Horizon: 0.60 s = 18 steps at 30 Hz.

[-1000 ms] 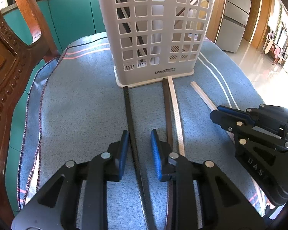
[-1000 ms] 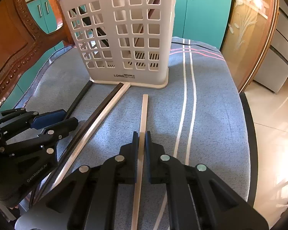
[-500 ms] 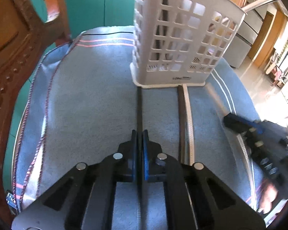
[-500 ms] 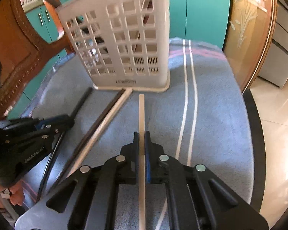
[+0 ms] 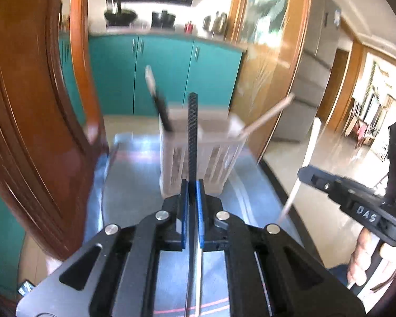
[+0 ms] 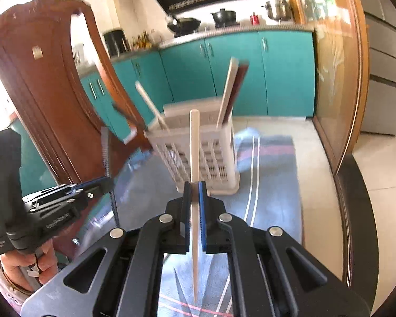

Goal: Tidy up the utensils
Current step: 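Lift both held chopsticks and carry them over the white holder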

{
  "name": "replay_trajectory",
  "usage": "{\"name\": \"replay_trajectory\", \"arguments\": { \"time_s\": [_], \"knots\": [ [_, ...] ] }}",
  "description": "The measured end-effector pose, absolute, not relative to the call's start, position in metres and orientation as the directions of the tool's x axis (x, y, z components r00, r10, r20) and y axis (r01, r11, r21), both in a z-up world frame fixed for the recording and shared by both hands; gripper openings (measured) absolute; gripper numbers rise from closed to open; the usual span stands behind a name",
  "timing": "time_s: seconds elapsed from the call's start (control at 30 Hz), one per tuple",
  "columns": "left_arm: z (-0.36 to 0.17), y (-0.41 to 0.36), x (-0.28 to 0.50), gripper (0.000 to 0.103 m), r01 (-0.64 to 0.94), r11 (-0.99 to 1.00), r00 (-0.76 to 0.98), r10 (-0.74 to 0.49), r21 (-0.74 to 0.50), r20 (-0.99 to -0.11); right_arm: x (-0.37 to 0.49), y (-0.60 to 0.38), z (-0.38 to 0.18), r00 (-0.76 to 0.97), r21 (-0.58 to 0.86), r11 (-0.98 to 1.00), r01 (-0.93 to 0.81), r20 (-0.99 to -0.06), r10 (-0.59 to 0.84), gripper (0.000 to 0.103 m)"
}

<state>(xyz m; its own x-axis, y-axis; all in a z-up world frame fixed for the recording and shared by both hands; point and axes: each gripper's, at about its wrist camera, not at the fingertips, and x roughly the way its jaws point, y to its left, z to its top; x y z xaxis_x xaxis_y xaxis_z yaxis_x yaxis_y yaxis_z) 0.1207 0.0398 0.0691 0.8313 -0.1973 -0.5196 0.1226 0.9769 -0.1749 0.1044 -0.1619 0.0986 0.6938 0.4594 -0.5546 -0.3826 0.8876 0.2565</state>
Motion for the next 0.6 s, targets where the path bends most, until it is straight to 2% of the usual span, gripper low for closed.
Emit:
{"name": "replay_trajectory", "arguments": {
  "time_s": [0.17,0.3,0.37,0.43,0.6],
  "knots": [
    [0.14,0.037,0.126,0.007,0.139,0.978,0.905,-0.188,-0.153,-0.382,0.114,-0.173,0.157,0.77,0.285,0.879,-0.383,-0.427,0.474,0.006],
    [0.192,0.038,0.143,0.007,0.128,0.983,0.955,-0.158,-0.131,-0.252,0.133,-0.175,0.201,0.847,0.301,0.88,-0.367,-0.284,0.45,0.007],
    [0.199,0.036,0.156,0.007,0.119,0.985,0.959,-0.146,-0.121,-0.241,0.143,-0.174,0.214,0.879,0.312,0.88,-0.358,-0.206,0.431,0.007],
    [0.192,0.035,0.175,0.007,0.092,0.99,0.959,-0.116,-0.104,-0.257,0.153,-0.17,0.215,0.903,0.3,0.893,-0.334,-0.169,0.395,0.007],
    [0.155,0.036,0.206,0.007,0.045,0.993,0.937,-0.079,-0.106,-0.34,0.181,-0.154,0.185,0.898,0.262,0.919,-0.293,-0.254,0.359,0.007]
  ]
}}
